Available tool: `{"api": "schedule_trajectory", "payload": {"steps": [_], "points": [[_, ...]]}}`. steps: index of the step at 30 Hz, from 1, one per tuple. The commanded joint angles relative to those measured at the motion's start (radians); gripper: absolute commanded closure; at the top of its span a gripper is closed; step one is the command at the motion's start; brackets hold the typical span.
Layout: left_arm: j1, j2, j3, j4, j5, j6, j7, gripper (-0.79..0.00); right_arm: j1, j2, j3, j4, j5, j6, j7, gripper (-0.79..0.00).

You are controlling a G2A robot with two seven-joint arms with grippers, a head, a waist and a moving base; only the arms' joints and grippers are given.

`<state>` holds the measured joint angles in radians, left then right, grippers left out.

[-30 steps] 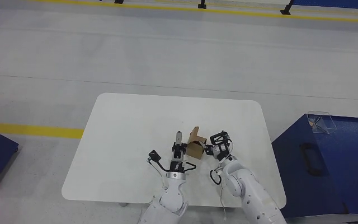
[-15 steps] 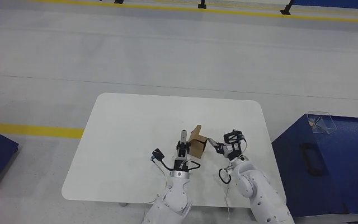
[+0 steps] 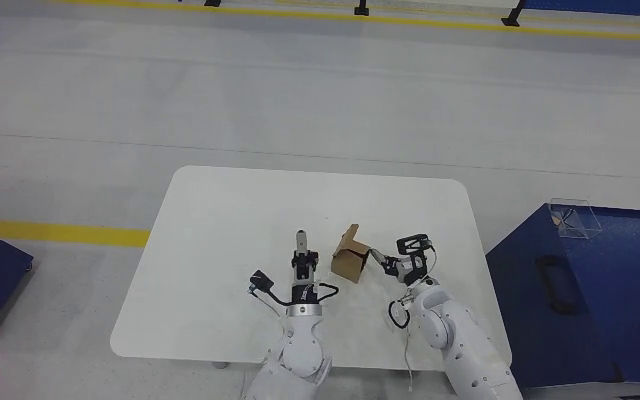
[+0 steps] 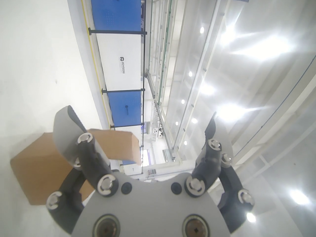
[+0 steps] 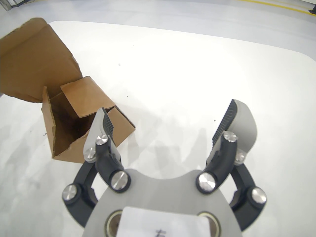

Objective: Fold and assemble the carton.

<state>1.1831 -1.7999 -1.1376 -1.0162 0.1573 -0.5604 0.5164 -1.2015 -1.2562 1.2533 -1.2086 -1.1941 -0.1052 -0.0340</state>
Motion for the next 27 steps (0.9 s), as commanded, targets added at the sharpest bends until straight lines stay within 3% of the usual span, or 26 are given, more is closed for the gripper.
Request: {"api": "schedule_trajectory", "payload": {"steps": [1,7,13,20,27], "points": [[-0.024,-0.001,-0.006,0.011,0.009,0.021,0.004,-0.785,0.01,-0.003,-0.005,0.018,-0.004,0.017,0.005,-0.785],[-0.12,-0.018,0.019,0.096,-0.001,0.122,-0.008,-0.785,0.049,-0.012,-0.02,0.07,0.0,0.044,0.037,-0.785],[-0.168,-0.039,0.072,0.166,0.004,0.148,-0.041,-0.785,0.079,-0.021,-0.042,0.102,-0.012,0.063,0.044,-0.785],[-0.163,-0.051,0.097,0.183,0.005,0.137,-0.037,-0.785,0.105,-0.031,-0.065,0.127,-0.02,0.069,0.042,-0.785],[-0.114,-0.042,0.12,0.133,-0.013,0.142,-0.031,-0.785,0.124,-0.04,-0.085,0.134,-0.034,0.061,0.037,-0.785]]}}
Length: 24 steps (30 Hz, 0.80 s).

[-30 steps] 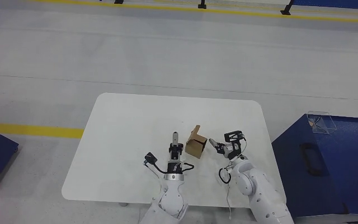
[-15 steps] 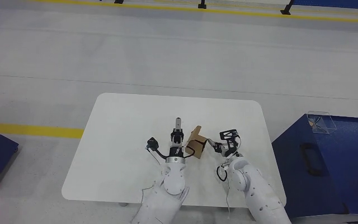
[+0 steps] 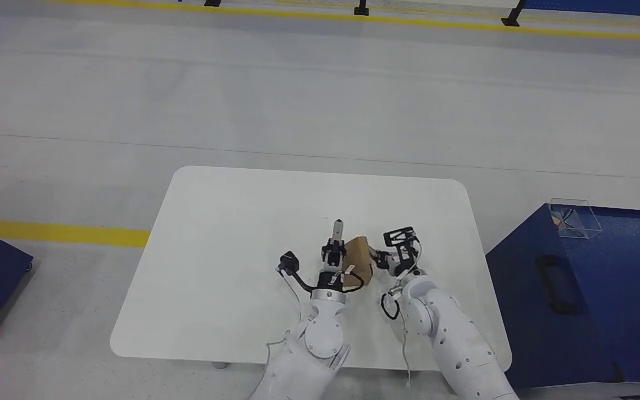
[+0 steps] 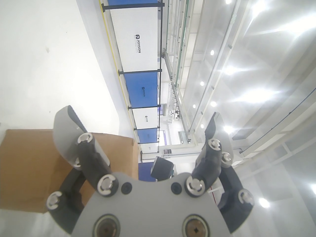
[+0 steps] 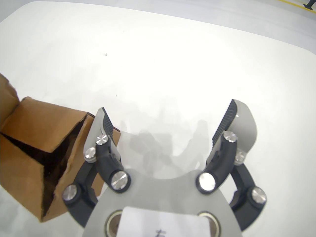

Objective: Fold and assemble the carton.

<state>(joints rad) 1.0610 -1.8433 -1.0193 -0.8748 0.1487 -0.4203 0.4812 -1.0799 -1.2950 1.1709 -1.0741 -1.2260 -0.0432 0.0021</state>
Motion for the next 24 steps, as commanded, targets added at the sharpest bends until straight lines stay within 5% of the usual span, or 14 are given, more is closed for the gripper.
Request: {"api": "schedule_trajectory", "payload": {"steps": [1,24], "points": [[0.015,0.003,0.004,-0.018,-0.007,0.006,0.007,-0.785,0.005,-0.002,-0.006,-0.001,-0.008,-0.002,0.0,-0.785],[0.115,0.036,0.021,-0.182,-0.035,0.005,-0.035,-0.785,0.013,-0.007,0.015,0.011,0.005,-0.025,-0.024,-0.785]]}}
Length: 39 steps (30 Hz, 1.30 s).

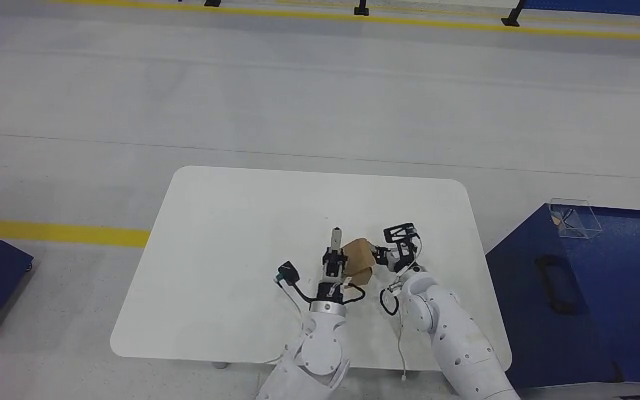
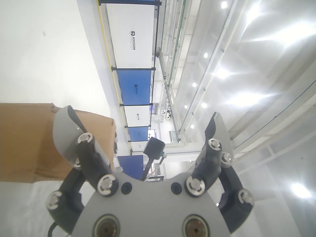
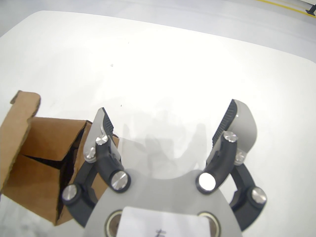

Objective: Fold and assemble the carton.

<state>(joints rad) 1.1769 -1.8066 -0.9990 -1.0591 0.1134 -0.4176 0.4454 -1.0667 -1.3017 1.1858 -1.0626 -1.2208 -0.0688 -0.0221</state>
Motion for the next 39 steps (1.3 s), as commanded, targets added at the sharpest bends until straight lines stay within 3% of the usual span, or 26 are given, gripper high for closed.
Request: {"api": "schedule_trajectory", "payload": {"steps": [1,4,7,12,15,18,29,32,39], "points": [[-0.001,0.0,0.0,0.002,0.0,0.002,0.0,-0.785,0.0,0.0,0.0,0.0,0.0,0.0,0.0,-0.785],[0.0,0.002,-0.003,-0.003,-0.004,0.007,-0.01,-0.785,-0.007,0.001,0.007,-0.011,-0.008,0.024,-0.022,-0.785],[0.01,0.017,-0.043,-0.062,0.071,0.101,-0.011,-0.785,-0.041,0.003,0.039,-0.051,0.013,0.077,-0.055,-0.785],[0.046,0.041,-0.112,-0.225,0.212,0.438,-0.038,-0.785,-0.085,0.014,0.084,-0.132,-0.003,0.096,-0.02,-0.785],[0.059,0.057,-0.143,-0.307,0.238,0.601,-0.221,-0.785,-0.113,0.018,0.097,-0.173,-0.003,0.091,0.006,-0.785],[0.082,0.074,-0.161,-0.363,0.313,0.676,-0.34,-0.785,-0.118,0.018,0.099,-0.183,-0.003,0.092,0.015,-0.785],[0.084,0.074,-0.16,-0.36,0.302,0.676,-0.353,-0.785,-0.121,0.018,0.097,-0.184,-0.016,0.097,0.015,-0.785],[0.043,0.085,-0.206,-0.341,0.203,0.725,-0.586,-0.785,-0.132,0.012,0.076,-0.2,-0.058,0.178,-0.01,-0.785],[-0.005,0.134,-0.242,-0.331,0.422,0.711,-0.894,-0.785,-0.168,0.012,0.095,-0.26,-0.016,0.146,0.016,-0.785]]}}
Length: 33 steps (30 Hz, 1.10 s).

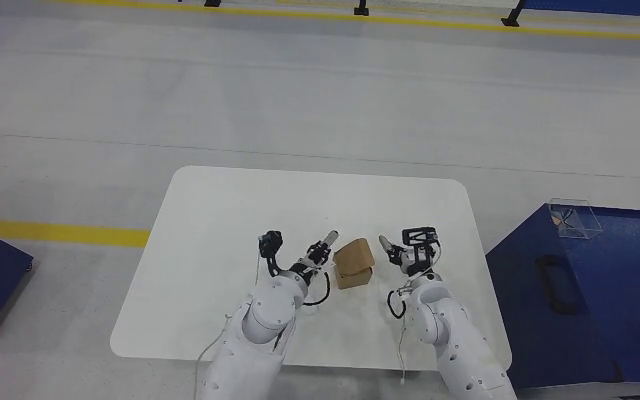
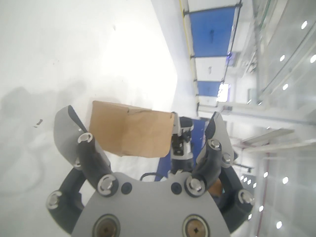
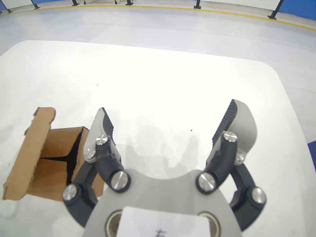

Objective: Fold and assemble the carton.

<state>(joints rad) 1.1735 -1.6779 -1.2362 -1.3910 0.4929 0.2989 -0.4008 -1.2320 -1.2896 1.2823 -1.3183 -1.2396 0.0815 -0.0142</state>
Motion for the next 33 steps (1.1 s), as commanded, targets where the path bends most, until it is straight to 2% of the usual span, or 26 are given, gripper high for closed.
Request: {"api": "schedule_trajectory", "payload": {"steps": [1,4,16,19,20,23,29,33], "points": [[-0.001,0.01,-0.005,0.003,0.062,-0.015,-0.065,-0.785,-0.003,-0.001,-0.004,-0.007,0.019,-0.027,0.028,-0.785],[-0.005,0.014,-0.001,0.029,0.043,-0.051,-0.104,-0.763,0.012,-0.001,0.003,-0.004,0.066,-0.077,0.094,-0.785],[-0.108,0.0,0.072,0.233,-0.018,-0.095,-0.055,-0.659,0.031,-0.008,-0.002,-0.009,0.077,-0.077,0.118,-0.785],[-0.12,-0.001,0.071,0.253,-0.049,-0.108,-0.045,-0.628,0.022,-0.007,0.013,-0.019,0.102,-0.086,0.105,-0.785],[-0.121,-0.001,0.072,0.258,-0.058,-0.117,-0.04,-0.579,0.022,-0.007,0.019,-0.018,0.108,-0.087,0.105,-0.785],[-0.123,-0.002,0.073,0.27,-0.089,-0.151,-0.034,-0.496,0.021,-0.005,0.032,-0.02,0.118,-0.097,0.103,-0.785],[-0.134,-0.003,0.089,0.29,-0.112,-0.171,-0.033,-0.428,0.017,-0.003,0.043,-0.025,0.122,-0.116,0.115,-0.785],[-0.139,-0.004,0.105,0.299,-0.113,-0.172,-0.024,-0.434,0.02,-0.005,0.033,-0.015,0.105,-0.114,0.116,-0.785]]}}
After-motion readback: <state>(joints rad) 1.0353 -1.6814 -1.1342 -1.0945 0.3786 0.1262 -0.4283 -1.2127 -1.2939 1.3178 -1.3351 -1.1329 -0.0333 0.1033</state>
